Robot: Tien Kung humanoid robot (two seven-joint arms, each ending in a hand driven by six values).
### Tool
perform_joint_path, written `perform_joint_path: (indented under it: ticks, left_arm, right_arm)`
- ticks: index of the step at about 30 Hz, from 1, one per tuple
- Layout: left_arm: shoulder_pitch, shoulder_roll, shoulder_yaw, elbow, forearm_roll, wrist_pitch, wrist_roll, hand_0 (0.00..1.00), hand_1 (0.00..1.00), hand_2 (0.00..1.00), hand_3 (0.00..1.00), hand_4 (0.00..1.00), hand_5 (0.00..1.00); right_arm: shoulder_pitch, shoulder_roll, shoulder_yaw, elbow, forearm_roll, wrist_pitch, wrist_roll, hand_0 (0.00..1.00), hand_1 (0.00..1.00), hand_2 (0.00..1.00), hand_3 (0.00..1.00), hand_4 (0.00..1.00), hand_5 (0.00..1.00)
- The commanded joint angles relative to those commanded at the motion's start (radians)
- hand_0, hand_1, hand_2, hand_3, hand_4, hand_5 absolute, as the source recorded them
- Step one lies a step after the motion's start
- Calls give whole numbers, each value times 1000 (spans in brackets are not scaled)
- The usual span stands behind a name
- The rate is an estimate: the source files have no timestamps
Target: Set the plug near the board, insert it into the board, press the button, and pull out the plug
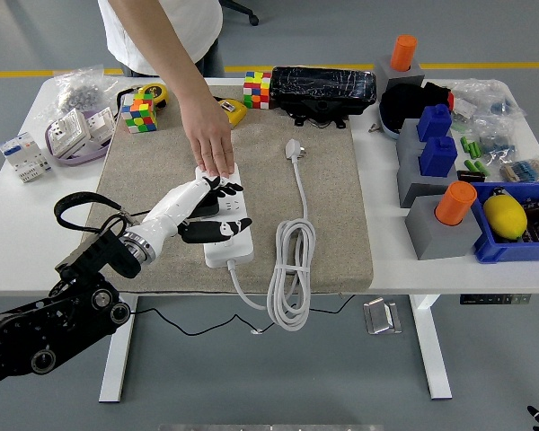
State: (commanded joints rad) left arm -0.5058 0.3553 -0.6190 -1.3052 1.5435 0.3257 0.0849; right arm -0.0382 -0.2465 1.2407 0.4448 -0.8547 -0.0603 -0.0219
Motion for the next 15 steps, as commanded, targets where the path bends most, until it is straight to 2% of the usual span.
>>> perform_joint_path:
  ticks: [3, 4, 5, 9, 10, 11, 13, 15]
  left_arm:
    - [4, 11, -18, -29, -4, -1, 0, 710, 722, 736, 732, 798, 496]
    - [7, 16, -23, -44, -7, -3, 1, 653, 681, 699, 716, 803, 497]
    - [11, 21, -29, -61, -9, -6, 4, 653, 681, 699, 716, 803, 497]
    - [32, 38, -50, -138, -11, -39, 39, 653, 681, 699, 716, 803, 497]
    - [37, 42, -54, -157, -9, -52, 51, 287, 409, 485, 707, 819, 479]
    - [42, 46, -58, -174, -5, -67, 67, 287, 409, 485, 707, 819, 479]
    - [56, 56, -72, -218, 18, -125, 123, 287, 409, 485, 707, 819, 479]
    - [64, 61, -81, -237, 45, -171, 160, 287, 409, 485, 707, 819, 479]
  right_arm:
    - [-1, 0, 0, 0, 0, 0, 0, 584, 660, 625, 557, 954, 567]
    - [-2, -1, 0, 0, 0, 0, 0, 584, 660, 625, 557, 954, 568]
    - [-3, -1, 0, 0, -1, 0, 0, 584, 660, 625, 557, 954, 568]
    - [-4, -2, -2, 0, -1, 1, -1, 584, 660, 625, 557, 954, 568]
    - [-4, -2, -3, 0, -1, 0, -1, 584, 660, 625, 557, 954, 568]
    - [-4, -2, -2, 0, -1, 0, -1, 584, 660, 625, 558, 955, 568]
    - [-6, -3, -2, 0, -1, 0, -1, 584, 660, 625, 558, 955, 568]
    - [-7, -4, -2, 0, -2, 0, -1, 584, 660, 625, 558, 955, 568]
